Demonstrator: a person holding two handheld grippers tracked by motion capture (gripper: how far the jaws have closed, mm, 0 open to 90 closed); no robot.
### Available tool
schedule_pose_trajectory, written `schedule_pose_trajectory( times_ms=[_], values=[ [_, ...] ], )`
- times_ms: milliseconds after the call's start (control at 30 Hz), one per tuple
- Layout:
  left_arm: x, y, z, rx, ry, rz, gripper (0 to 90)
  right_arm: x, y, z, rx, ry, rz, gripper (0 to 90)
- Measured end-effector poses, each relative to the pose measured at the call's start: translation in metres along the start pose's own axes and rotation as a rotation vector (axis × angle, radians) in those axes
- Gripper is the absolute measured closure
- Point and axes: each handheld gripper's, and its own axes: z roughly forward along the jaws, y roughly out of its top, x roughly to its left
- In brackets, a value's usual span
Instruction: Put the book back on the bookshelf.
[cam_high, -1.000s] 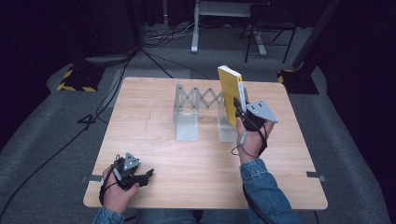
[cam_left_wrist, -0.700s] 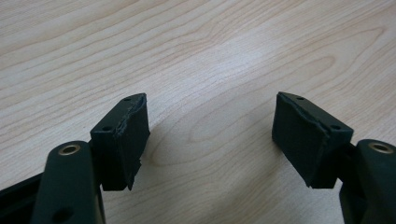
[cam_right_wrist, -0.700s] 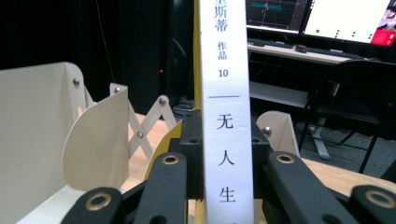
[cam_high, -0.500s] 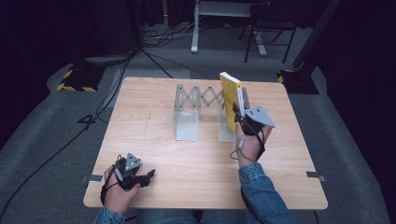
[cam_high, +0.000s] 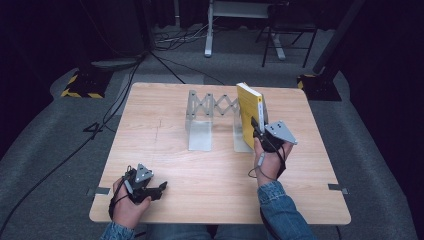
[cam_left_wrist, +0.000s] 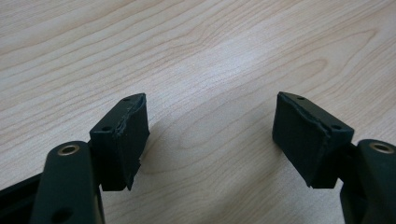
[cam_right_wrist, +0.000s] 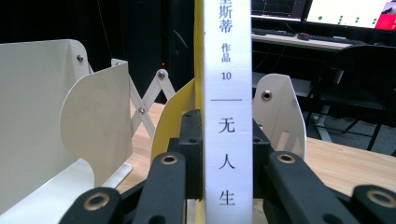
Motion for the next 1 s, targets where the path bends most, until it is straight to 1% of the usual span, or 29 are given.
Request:
schedule_pose_trajectory(
  times_ms=[133, 233, 300, 367, 400, 433, 467, 533, 600, 667, 733, 800, 833, 900, 933, 967, 1000],
  values=[
    [0.000, 0.000, 0.000, 0.002, 0.000, 0.004, 27.6, 0.000, 0.000, -0.007, 0.015, -0.005, 0.004, 72.2],
    [0.000, 0.000, 0.000, 0.002, -0.001, 0.003, 27.5, 0.001, 0.001, -0.017, 0.025, -0.007, -0.007, 70.9],
    [0.000, 0.000, 0.000, 0.003, 0.003, 0.010, 27.5, 0.001, 0.001, -0.022, 0.041, -0.007, -0.008, 71.1],
    [-0.001, 0.001, 0.000, 0.003, -0.003, 0.005, 27.5, 0.000, 0.000, -0.028, 0.057, -0.008, -0.009, 71.9],
    [-0.001, 0.001, 0.001, 0.002, -0.003, 0.011, 27.5, -0.001, 0.000, -0.030, 0.063, -0.011, -0.011, 72.1],
    [-0.002, 0.001, 0.001, 0.002, -0.004, 0.010, 27.5, -0.001, -0.001, -0.032, 0.069, -0.013, -0.023, 72.2],
    [-0.002, 0.001, 0.001, 0.002, -0.005, 0.010, 27.5, -0.001, -0.002, -0.034, 0.080, -0.014, -0.023, 72.5],
    [-0.002, 0.001, 0.001, 0.002, -0.006, 0.008, 27.5, -0.003, -0.004, -0.039, 0.099, -0.004, -0.020, 73.1],
    [-0.001, 0.001, 0.001, 0.003, -0.007, 0.009, 27.4, -0.005, -0.008, -0.044, 0.130, 0.007, -0.011, 73.4],
    [-0.001, 0.001, 0.001, 0.006, -0.005, 0.010, 27.2, -0.008, -0.011, -0.048, 0.134, 0.015, -0.003, 73.6],
    [-0.001, 0.001, 0.001, 0.006, -0.004, 0.010, 27.2, -0.008, -0.010, -0.049, 0.140, 0.016, -0.003, 73.5],
    [-0.002, 0.001, 0.001, 0.003, -0.007, 0.007, 27.2, -0.009, -0.007, -0.049, 0.154, 0.023, -0.001, 72.1],
    [-0.002, 0.001, 0.001, 0.003, -0.007, 0.008, 27.2, -0.009, -0.004, -0.049, 0.150, 0.023, 0.003, 69.5],
    [-0.001, 0.001, 0.001, 0.006, -0.005, 0.010, 27.2, -0.010, 0.007, -0.048, 0.137, 0.010, -0.009, 65.4],
    [-0.001, 0.001, 0.001, 0.006, -0.005, 0.010, 27.1, -0.010, 0.007, -0.048, 0.137, 0.010, -0.009, 65.4],
    [-0.001, 0.001, 0.001, 0.005, -0.005, 0.010, 27.1, -0.011, 0.018, -0.047, 0.137, 0.006, -0.026, 63.5],
    [-0.001, 0.001, 0.001, 0.005, -0.006, 0.010, 27.1, -0.012, 0.023, -0.046, 0.145, 0.009, -0.033, 63.4]
  ],
)
